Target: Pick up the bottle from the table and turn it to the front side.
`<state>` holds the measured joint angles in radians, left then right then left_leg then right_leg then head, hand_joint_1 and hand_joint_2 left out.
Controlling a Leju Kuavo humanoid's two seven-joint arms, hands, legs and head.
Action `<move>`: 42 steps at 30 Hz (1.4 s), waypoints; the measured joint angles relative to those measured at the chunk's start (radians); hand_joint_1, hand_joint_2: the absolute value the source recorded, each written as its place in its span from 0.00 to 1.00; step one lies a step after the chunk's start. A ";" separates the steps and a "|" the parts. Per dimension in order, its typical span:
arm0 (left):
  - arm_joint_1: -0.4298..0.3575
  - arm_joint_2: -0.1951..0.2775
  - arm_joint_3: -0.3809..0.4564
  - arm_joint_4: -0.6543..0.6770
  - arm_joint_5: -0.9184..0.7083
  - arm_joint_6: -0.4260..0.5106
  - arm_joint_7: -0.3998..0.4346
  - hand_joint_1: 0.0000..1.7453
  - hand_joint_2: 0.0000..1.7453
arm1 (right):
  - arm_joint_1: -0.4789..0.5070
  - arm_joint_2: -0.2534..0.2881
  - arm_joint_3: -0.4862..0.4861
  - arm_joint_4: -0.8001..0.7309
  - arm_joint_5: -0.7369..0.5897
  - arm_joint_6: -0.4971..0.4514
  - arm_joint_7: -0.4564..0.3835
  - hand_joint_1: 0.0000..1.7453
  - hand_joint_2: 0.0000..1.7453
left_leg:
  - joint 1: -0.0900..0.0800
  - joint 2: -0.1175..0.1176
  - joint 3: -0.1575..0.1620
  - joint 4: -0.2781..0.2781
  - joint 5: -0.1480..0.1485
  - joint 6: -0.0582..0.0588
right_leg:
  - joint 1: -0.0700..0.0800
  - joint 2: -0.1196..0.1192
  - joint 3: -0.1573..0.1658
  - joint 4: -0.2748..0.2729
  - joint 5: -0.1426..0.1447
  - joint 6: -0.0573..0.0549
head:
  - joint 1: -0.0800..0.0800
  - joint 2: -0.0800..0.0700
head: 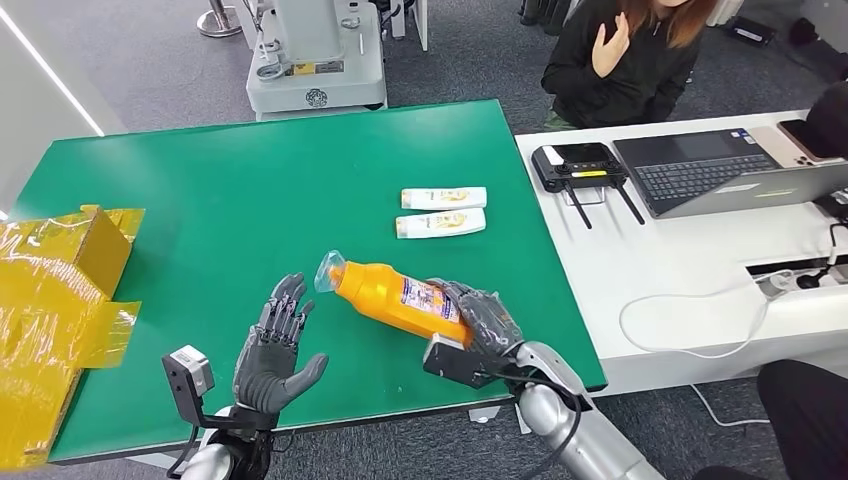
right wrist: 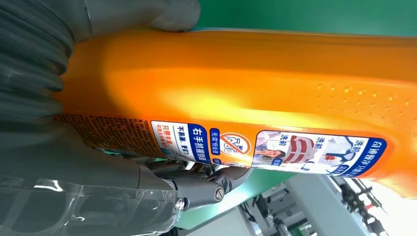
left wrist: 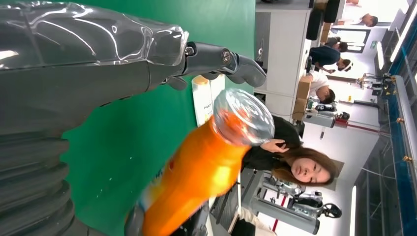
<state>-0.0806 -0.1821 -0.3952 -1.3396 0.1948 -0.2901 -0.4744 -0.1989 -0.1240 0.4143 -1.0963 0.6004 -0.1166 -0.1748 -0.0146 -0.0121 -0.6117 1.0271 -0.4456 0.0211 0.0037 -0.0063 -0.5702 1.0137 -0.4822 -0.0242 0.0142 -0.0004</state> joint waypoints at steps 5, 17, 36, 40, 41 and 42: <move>0.002 -0.001 0.000 0.000 -0.001 0.002 -0.001 0.00 1.00 | 0.052 0.000 -0.030 -0.085 0.000 0.000 -0.004 1.00 1.00 | 0.000 0.001 0.000 0.000 0.000 0.000 | 0.000 0.001 0.000 0.000 0.000 0.000 | 0.000 0.000; -0.001 0.000 0.002 -0.003 -0.040 0.061 -0.026 0.00 1.00 | 0.111 0.011 -0.068 -0.161 -0.093 -0.083 -0.100 1.00 1.00 | 0.000 -0.001 -0.001 0.001 0.000 0.000 | 0.000 -0.002 -0.001 0.000 0.000 0.000 | 0.000 0.000; -0.199 -0.002 0.014 0.076 -0.042 0.079 -0.038 0.00 1.00 | 0.056 0.101 -0.129 -0.205 -0.291 -0.263 -0.304 1.00 1.00 | 0.000 0.002 -0.002 0.000 0.002 -0.001 | 0.000 0.002 -0.003 0.000 0.002 -0.001 | 0.000 0.000; -0.212 -0.002 0.014 0.089 -0.026 0.066 -0.036 0.00 1.00 | 0.005 0.119 -0.129 -0.145 -0.297 -0.236 -0.304 1.00 1.00 | 0.000 0.002 -0.002 0.000 0.002 -0.001 | 0.000 0.003 -0.003 0.001 0.002 -0.001 | 0.000 0.000; -0.217 -0.002 0.014 0.091 -0.024 0.062 -0.033 0.00 1.00 | -0.014 0.125 -0.129 -0.121 -0.295 -0.228 -0.303 1.00 1.00 | 0.000 0.002 -0.002 0.000 0.002 -0.001 | 0.000 0.003 -0.003 0.001 0.003 -0.001 | 0.000 0.000; -0.224 -0.002 0.014 0.093 -0.022 0.057 -0.028 0.00 1.00 | -0.038 0.132 -0.127 -0.092 -0.288 -0.221 -0.301 1.00 1.00 | 0.000 0.003 -0.002 0.000 0.003 -0.001 | 0.000 0.003 -0.003 0.001 0.003 -0.001 | 0.000 0.000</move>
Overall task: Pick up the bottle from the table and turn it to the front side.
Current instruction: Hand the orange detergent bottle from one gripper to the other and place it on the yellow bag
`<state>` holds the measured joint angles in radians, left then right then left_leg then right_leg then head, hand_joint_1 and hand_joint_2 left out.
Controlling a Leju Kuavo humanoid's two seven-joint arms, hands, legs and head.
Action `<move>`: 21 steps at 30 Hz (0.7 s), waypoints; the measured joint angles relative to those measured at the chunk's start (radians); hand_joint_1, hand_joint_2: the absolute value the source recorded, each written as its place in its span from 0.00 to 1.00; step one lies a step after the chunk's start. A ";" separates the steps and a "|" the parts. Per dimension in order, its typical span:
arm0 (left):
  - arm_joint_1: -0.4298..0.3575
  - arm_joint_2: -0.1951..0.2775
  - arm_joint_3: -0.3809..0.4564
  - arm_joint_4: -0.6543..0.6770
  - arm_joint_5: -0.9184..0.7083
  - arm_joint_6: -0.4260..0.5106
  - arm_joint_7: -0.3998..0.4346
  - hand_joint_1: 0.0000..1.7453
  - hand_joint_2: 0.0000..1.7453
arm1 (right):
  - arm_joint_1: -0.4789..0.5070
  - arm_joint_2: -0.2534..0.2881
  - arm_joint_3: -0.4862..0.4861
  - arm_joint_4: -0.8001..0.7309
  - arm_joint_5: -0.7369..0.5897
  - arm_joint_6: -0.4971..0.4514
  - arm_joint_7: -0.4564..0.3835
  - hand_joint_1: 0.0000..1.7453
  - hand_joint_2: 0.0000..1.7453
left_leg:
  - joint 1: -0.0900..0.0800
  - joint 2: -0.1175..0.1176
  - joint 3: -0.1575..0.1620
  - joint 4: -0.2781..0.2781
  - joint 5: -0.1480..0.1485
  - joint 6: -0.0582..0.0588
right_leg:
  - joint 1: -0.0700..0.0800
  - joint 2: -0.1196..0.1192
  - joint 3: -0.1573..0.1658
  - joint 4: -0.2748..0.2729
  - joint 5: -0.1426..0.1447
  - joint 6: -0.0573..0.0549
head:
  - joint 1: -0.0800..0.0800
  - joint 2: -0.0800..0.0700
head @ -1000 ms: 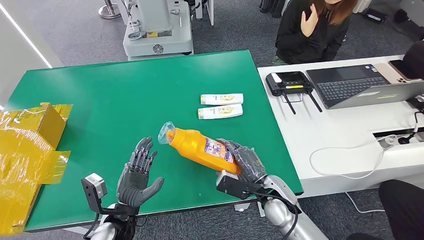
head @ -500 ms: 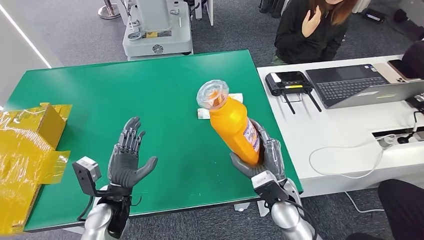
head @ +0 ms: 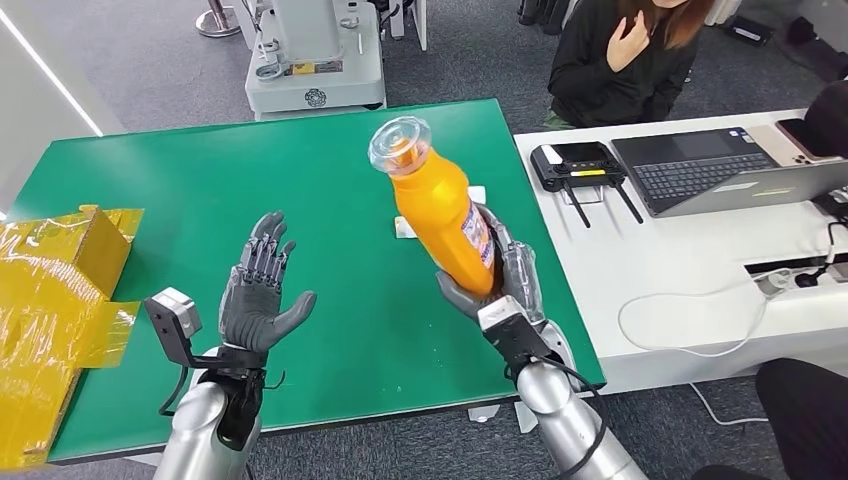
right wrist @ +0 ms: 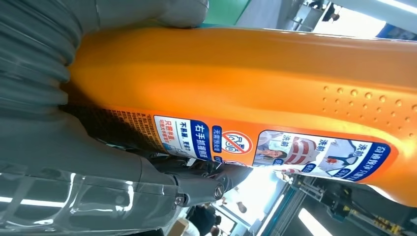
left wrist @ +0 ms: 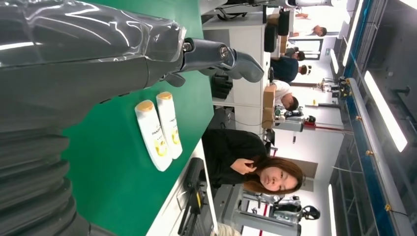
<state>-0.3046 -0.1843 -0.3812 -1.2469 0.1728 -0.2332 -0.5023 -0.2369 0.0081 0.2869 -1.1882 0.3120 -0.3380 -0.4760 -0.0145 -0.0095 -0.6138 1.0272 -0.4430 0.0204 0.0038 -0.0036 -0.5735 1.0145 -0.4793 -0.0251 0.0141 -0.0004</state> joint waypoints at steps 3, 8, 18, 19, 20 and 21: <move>-0.032 -0.005 0.000 0.000 0.000 -0.016 0.021 0.00 1.00 | -0.093 0.028 0.007 0.120 0.032 0.014 0.012 1.00 1.00 | 0.000 0.001 0.000 0.000 0.001 0.000 | 0.000 0.000 0.000 0.000 0.001 0.000 | 0.000 0.000; -0.099 -0.014 0.000 0.000 0.004 -0.033 0.046 0.00 1.00 | -0.232 0.090 0.030 0.324 0.073 0.028 0.008 1.00 1.00 | 0.000 0.000 0.000 0.000 0.003 0.000 | 0.000 0.000 0.000 0.001 0.002 0.000 | 0.000 0.000; -0.237 -0.051 -0.005 0.124 0.059 -0.073 0.061 0.00 1.00 | -0.328 0.190 0.078 0.512 0.125 0.021 0.012 1.00 1.00 | 0.000 0.000 -0.001 0.000 0.003 0.000 | 0.000 0.000 -0.001 0.001 0.002 0.000 | 0.000 0.000; -0.250 -0.055 -0.006 0.146 0.065 -0.075 0.060 0.00 1.00 | -0.330 0.195 0.081 0.519 0.131 0.020 0.012 1.00 1.00 | 0.000 0.000 -0.001 0.000 0.003 0.000 | 0.000 0.000 -0.001 0.000 0.002 0.000 | 0.000 0.000; -0.262 -0.059 -0.006 0.170 0.071 -0.077 0.058 0.00 1.00 | -0.332 0.200 0.084 0.525 0.138 0.017 0.012 1.00 1.00 | 0.000 0.000 -0.002 0.000 0.003 0.000 | 0.000 0.000 -0.002 0.000 0.002 0.000 | 0.000 0.000; -0.277 -0.062 -0.006 0.195 0.078 -0.080 0.056 0.00 1.00 | -0.334 0.204 0.089 0.531 0.146 0.012 0.012 1.00 1.00 | 0.000 0.000 -0.002 0.000 0.003 0.000 | 0.000 0.000 -0.002 0.000 0.002 0.000 | 0.000 0.000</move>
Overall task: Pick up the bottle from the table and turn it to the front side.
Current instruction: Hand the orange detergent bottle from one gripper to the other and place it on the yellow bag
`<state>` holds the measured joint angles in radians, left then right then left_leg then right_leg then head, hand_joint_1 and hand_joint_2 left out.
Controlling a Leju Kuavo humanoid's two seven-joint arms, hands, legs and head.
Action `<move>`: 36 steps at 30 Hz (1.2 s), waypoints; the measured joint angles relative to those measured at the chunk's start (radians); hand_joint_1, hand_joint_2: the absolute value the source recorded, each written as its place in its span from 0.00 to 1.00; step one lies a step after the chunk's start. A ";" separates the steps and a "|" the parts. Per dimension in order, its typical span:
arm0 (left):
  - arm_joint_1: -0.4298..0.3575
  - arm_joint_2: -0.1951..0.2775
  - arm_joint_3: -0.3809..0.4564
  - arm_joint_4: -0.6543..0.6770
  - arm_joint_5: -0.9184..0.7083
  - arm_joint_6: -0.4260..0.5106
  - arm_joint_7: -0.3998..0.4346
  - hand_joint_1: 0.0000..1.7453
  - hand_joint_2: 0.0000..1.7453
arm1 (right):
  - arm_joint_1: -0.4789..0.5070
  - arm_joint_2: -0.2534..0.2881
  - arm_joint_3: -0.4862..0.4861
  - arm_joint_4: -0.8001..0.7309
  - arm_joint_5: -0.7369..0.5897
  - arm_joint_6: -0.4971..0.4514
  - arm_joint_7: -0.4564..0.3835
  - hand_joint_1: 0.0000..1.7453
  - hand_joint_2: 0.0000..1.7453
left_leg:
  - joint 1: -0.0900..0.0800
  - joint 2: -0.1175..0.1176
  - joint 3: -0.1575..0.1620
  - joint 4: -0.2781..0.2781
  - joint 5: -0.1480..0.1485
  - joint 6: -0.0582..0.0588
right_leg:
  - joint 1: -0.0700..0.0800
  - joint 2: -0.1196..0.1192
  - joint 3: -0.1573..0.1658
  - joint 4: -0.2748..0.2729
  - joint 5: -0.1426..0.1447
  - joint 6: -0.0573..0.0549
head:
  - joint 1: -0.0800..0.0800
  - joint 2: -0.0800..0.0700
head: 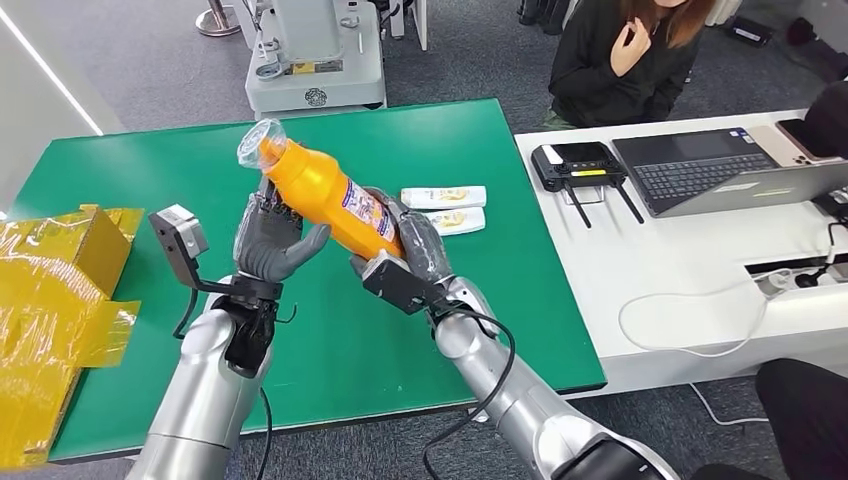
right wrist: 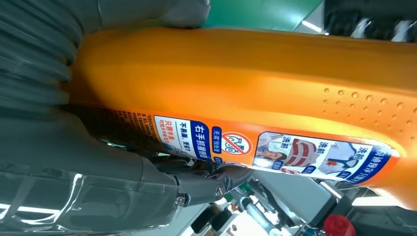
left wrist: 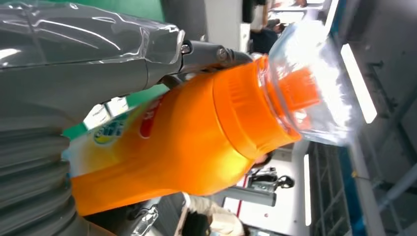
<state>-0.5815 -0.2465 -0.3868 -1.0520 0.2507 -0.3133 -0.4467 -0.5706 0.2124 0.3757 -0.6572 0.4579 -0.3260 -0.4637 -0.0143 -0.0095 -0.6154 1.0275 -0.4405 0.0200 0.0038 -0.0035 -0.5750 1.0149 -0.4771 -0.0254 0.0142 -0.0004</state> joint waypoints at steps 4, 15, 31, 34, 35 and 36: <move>-0.053 -0.013 0.001 0.097 0.030 -0.017 -0.010 0.00 1.00 | -0.004 0.017 0.018 0.017 0.037 -0.029 0.011 1.00 1.00 | 0.000 0.000 0.000 0.000 0.000 0.000 | 0.000 0.000 0.000 0.000 0.000 0.000 | 0.000 0.000; -0.105 -0.009 0.003 0.274 0.048 -0.044 -0.027 0.00 1.00 | -0.021 0.028 0.078 0.110 0.132 -0.043 0.068 1.00 1.00 | 0.000 0.000 0.000 0.000 0.000 0.000 | 0.000 0.000 -0.001 0.000 0.000 0.000 | 0.000 0.000; -0.106 0.034 0.020 0.308 0.026 -0.025 -0.066 1.00 1.00 | 0.018 -0.016 0.105 0.201 0.142 -0.058 0.079 1.00 1.00 | 0.000 0.000 0.000 0.000 0.000 0.000 | 0.000 0.000 -0.001 0.000 0.000 0.000 | 0.000 0.000; -0.105 0.031 0.020 0.308 0.047 -0.050 -0.056 1.00 1.00 | 0.019 -0.024 0.104 0.202 0.136 -0.061 0.073 1.00 1.00 | 0.000 0.000 0.000 0.000 0.000 0.000 | 0.000 0.000 -0.001 0.000 0.000 0.000 | 0.000 0.000; -0.105 0.030 0.020 0.308 0.056 -0.062 -0.051 1.00 1.00 | 0.019 -0.027 0.103 0.202 0.132 -0.062 0.070 1.00 1.00 | 0.000 0.000 0.000 0.000 0.000 0.000 | 0.000 0.000 -0.001 0.000 0.000 0.000 | 0.000 0.000; -0.105 0.029 0.020 0.308 0.067 -0.076 -0.045 1.00 1.00 | 0.020 -0.031 0.102 0.202 0.127 -0.065 0.067 1.00 1.00 | 0.000 0.000 0.000 0.000 0.000 0.000 | 0.000 0.000 -0.001 0.000 0.000 0.000 | 0.000 0.000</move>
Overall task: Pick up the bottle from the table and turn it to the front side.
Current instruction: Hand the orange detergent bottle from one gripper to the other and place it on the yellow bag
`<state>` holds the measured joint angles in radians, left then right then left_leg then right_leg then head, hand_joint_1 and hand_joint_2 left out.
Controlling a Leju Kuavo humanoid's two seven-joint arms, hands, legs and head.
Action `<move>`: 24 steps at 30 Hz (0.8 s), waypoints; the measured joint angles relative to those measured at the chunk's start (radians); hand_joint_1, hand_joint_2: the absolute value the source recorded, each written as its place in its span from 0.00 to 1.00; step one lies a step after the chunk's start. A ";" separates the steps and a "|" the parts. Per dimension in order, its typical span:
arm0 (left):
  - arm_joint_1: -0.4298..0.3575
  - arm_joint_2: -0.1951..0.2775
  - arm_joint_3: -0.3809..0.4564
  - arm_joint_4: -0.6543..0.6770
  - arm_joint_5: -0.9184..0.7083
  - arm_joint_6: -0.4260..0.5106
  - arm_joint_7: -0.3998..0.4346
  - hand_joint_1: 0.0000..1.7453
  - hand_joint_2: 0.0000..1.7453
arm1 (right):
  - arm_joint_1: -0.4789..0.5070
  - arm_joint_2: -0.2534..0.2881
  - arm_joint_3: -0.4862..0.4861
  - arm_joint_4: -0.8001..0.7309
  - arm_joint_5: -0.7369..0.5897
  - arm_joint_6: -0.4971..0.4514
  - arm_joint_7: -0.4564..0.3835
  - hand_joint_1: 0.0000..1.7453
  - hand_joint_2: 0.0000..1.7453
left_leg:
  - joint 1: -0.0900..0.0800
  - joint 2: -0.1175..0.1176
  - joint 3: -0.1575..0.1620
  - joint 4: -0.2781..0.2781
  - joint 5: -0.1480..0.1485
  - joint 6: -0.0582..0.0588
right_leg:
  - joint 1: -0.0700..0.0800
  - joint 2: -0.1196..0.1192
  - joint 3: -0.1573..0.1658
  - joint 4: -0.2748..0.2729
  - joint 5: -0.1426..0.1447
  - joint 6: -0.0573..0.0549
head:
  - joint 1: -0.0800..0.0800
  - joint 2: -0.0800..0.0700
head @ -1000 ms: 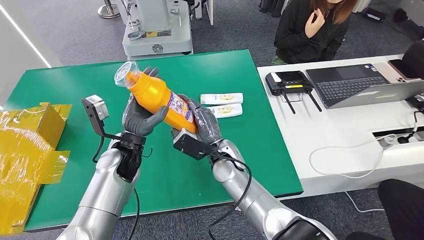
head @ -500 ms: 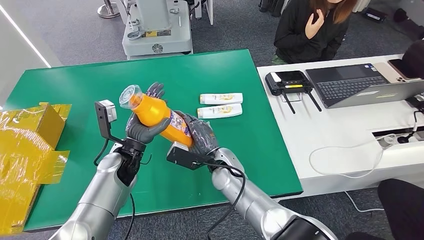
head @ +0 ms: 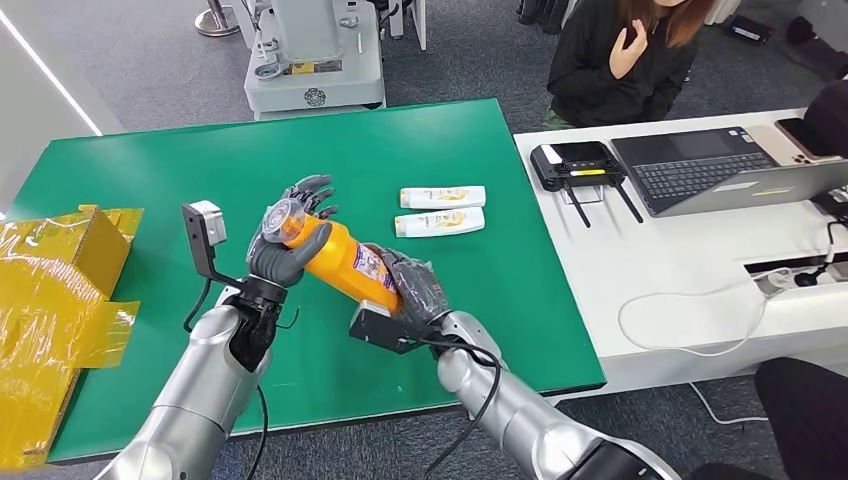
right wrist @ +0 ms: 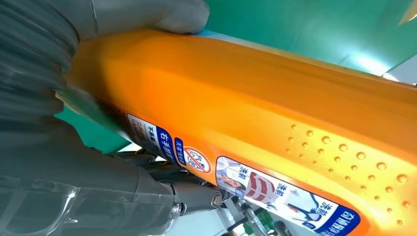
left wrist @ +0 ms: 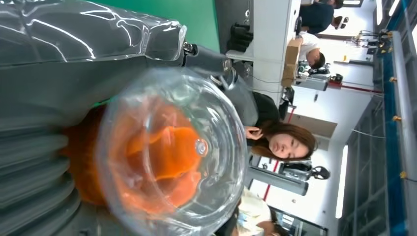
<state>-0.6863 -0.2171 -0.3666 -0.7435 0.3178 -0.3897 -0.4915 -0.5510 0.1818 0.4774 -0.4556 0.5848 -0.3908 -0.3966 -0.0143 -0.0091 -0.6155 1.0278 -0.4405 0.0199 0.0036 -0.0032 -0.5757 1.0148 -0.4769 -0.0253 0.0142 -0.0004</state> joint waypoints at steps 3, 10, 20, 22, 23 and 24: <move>0.004 -0.004 0.000 0.000 0.039 -0.057 0.023 1.00 1.00 | 0.002 -0.009 -0.003 -0.001 -0.013 -0.012 -0.013 1.00 1.00 | 0.000 0.000 0.000 0.000 0.000 0.000 | 0.000 0.000 0.000 0.000 0.000 0.000 | 0.000 0.000; 0.004 -0.013 0.000 0.000 0.101 -0.145 0.081 1.00 1.00 | 0.014 -0.019 -0.008 -0.022 -0.033 -0.035 -0.031 1.00 1.00 | 0.000 0.000 0.000 0.000 0.000 0.000 | 0.000 0.000 0.000 0.000 0.000 0.000 | 0.000 0.000; 0.001 -0.019 -0.001 0.000 0.127 -0.166 0.086 1.00 1.00 | 0.033 -0.029 -0.023 -0.080 -0.076 -0.044 -0.050 0.00 1.00 | 0.000 0.000 0.000 0.000 0.000 0.000 | 0.000 0.000 0.000 0.000 0.000 0.000 | 0.000 0.000; 0.002 -0.023 -0.004 0.000 0.122 -0.156 0.081 1.00 1.00 | 0.034 -0.029 -0.025 -0.093 -0.087 -0.040 -0.058 0.00 1.00 | 0.000 0.000 0.000 0.000 0.000 0.000 | 0.000 0.000 0.000 0.000 0.000 0.000 | 0.000 0.000; 0.003 -0.025 -0.008 0.000 0.116 -0.146 0.076 1.00 1.00 | 0.033 -0.029 -0.026 -0.101 -0.091 -0.037 -0.062 0.00 1.00 | 0.000 0.000 0.000 0.000 0.000 0.000 | 0.000 0.000 0.000 0.000 0.000 0.000 | 0.000 0.000; 0.004 -0.027 -0.011 0.000 0.106 -0.131 0.069 1.00 1.00 | 0.033 -0.029 -0.027 -0.109 -0.093 -0.035 -0.063 0.00 1.00 | 0.000 0.000 0.000 0.000 0.000 0.000 | 0.000 0.000 0.000 0.000 0.000 0.000 | 0.000 0.000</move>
<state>-0.6827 -0.2439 -0.3776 -0.7436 0.4239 -0.5211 -0.4225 -0.5179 0.1532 0.4499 -0.5646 0.4914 -0.4255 -0.4601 -0.0143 -0.0095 -0.6160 1.0278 -0.4405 0.0200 0.0037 -0.0034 -0.5756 1.0149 -0.4768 -0.0252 0.0141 -0.0004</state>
